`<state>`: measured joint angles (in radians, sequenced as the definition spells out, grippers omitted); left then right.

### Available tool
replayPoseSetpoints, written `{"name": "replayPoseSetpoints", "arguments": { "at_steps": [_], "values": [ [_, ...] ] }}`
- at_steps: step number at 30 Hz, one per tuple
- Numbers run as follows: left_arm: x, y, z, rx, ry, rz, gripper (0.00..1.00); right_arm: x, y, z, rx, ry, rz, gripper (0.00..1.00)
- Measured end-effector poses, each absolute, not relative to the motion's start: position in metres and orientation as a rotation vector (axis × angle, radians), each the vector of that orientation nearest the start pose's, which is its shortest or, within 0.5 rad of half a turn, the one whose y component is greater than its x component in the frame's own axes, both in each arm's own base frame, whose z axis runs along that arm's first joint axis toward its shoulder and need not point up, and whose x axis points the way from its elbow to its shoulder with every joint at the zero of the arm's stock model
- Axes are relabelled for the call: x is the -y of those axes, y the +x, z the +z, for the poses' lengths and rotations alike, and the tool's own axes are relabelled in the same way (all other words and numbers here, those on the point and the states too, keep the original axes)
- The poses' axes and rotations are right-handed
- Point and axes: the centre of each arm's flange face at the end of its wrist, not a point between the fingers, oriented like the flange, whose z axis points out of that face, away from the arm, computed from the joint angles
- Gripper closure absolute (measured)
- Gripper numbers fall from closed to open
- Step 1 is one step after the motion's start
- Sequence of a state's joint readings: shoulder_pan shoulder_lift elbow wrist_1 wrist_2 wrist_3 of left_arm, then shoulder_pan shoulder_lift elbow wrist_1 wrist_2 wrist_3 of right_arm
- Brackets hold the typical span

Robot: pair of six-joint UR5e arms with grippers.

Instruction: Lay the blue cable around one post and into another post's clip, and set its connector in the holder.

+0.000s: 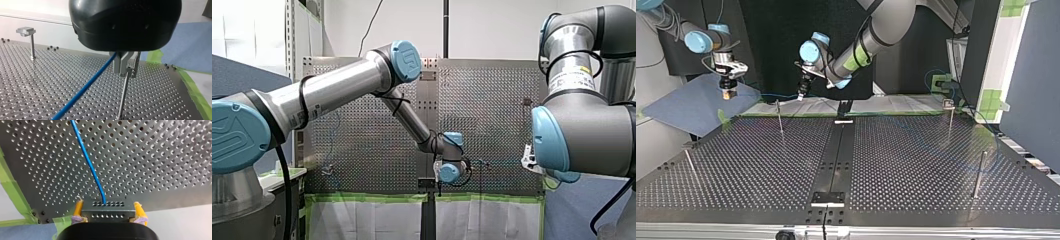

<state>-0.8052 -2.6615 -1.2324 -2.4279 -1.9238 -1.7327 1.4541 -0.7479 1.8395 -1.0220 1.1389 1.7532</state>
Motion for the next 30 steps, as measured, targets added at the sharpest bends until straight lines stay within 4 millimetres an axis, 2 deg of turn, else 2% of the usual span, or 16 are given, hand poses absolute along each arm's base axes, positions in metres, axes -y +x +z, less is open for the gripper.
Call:
{"name": "replayPoseSetpoints", "arguments": {
  "at_steps": [16, 23, 30],
  "values": [
    [0.612, 0.455, -0.009, -1.612, 0.249, -0.472, 1.00, 0.602, 0.105, 0.003, 1.262, 1.417, 1.561, 1.00],
    [0.606, 0.445, -0.020, -1.637, 0.260, -0.465, 1.00, 0.600, 0.108, 0.001, 1.263, 1.431, 1.549, 1.00],
    [0.597, 0.446, -0.031, -1.645, 0.255, -0.471, 1.00, 0.600, 0.110, -0.001, 1.257, 1.431, 1.554, 1.00]
  ]
}}
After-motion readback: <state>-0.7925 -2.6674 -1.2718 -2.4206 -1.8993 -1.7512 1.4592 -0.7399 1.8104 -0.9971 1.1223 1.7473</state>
